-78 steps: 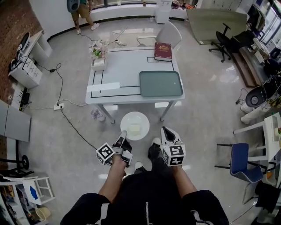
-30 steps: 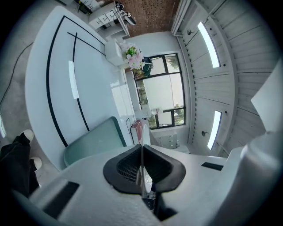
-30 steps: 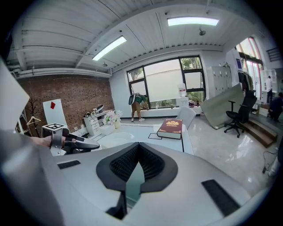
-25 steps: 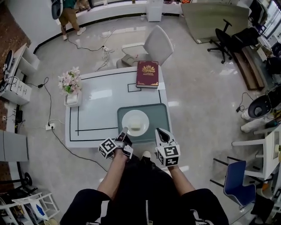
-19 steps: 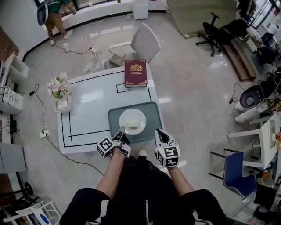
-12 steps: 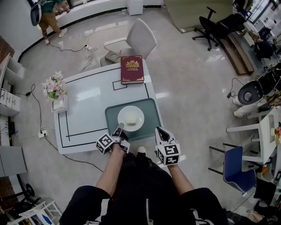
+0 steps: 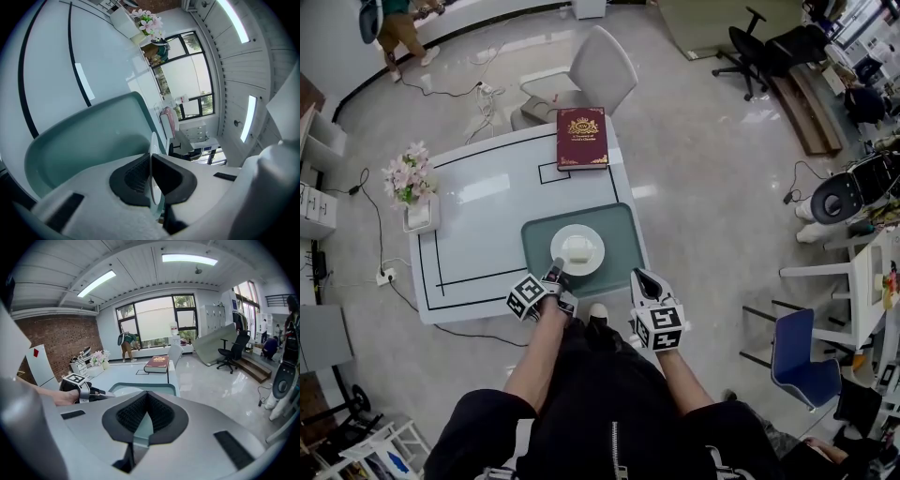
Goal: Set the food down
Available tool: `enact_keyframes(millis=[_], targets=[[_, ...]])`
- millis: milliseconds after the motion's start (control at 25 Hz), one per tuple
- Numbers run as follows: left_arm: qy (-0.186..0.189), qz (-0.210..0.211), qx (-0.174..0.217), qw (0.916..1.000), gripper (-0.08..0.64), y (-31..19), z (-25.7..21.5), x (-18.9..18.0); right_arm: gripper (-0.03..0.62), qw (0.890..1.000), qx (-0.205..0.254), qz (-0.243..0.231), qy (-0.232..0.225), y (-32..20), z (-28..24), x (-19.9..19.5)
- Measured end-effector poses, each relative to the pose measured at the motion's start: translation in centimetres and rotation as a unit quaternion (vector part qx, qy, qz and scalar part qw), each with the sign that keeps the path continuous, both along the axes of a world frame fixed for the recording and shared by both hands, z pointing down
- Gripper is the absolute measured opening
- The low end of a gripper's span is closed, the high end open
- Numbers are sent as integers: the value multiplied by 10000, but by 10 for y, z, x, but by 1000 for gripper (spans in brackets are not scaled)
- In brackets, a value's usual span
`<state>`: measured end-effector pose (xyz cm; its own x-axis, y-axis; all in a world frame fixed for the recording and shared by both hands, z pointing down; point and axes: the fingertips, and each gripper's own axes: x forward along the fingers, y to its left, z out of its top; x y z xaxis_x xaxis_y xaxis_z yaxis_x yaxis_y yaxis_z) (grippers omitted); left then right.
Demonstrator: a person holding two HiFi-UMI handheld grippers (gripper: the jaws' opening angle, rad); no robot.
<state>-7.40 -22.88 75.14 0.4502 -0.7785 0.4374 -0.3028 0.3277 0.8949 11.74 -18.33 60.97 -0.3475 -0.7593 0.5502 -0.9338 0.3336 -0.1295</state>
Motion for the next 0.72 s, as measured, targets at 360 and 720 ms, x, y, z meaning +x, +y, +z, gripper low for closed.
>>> enact_keyframes(millis=[360, 720], targets=[[-302, 27, -172, 9994, 15, -3, 10, 2, 8, 10000, -73, -59, -9, 0, 5, -3], [-603, 140, -278, 9977, 15, -6, 10, 1, 8, 9999, -88, -114, -57, -3, 5, -4]])
